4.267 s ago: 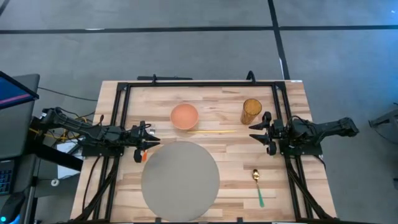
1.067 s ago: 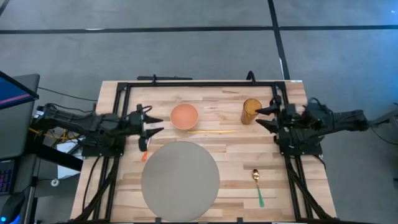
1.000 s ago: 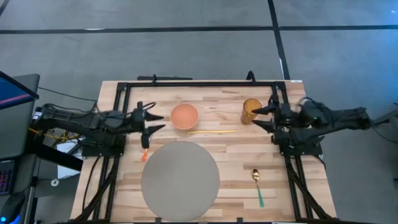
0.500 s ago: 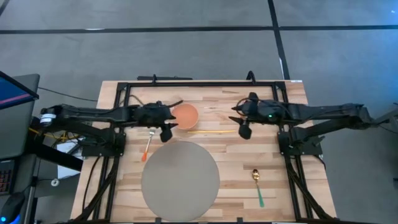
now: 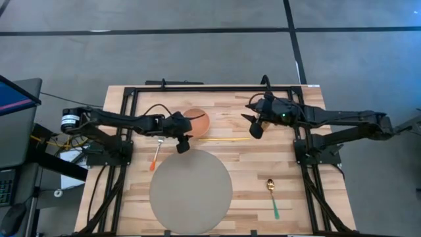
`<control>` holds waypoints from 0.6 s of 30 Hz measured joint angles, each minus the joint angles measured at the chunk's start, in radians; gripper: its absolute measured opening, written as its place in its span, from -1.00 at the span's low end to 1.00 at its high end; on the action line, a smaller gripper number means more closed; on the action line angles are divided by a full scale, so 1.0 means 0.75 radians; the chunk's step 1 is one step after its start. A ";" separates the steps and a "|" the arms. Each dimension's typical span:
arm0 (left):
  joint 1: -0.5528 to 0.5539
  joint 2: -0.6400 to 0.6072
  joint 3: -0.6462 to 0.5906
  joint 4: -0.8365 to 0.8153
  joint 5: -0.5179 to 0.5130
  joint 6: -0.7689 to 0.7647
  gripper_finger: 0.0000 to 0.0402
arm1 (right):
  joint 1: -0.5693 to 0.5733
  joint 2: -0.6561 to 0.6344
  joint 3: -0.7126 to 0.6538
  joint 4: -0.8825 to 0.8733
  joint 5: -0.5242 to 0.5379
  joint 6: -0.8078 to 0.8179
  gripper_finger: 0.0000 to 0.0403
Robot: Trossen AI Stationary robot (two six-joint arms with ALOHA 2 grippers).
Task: Pick & Place Utensil
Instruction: Put the orange bowl on the gray mat
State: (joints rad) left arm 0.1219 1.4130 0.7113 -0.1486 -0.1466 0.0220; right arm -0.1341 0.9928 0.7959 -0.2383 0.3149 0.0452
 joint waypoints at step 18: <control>-0.002 0.042 0.000 0.037 0.017 0.045 -0.22 | 0.003 0.003 0.000 0.001 -0.001 0.000 -0.04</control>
State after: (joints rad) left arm 0.1206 1.4446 0.7113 -0.1207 -0.1336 0.0559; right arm -0.1315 0.9947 0.7959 -0.2379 0.3145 0.0452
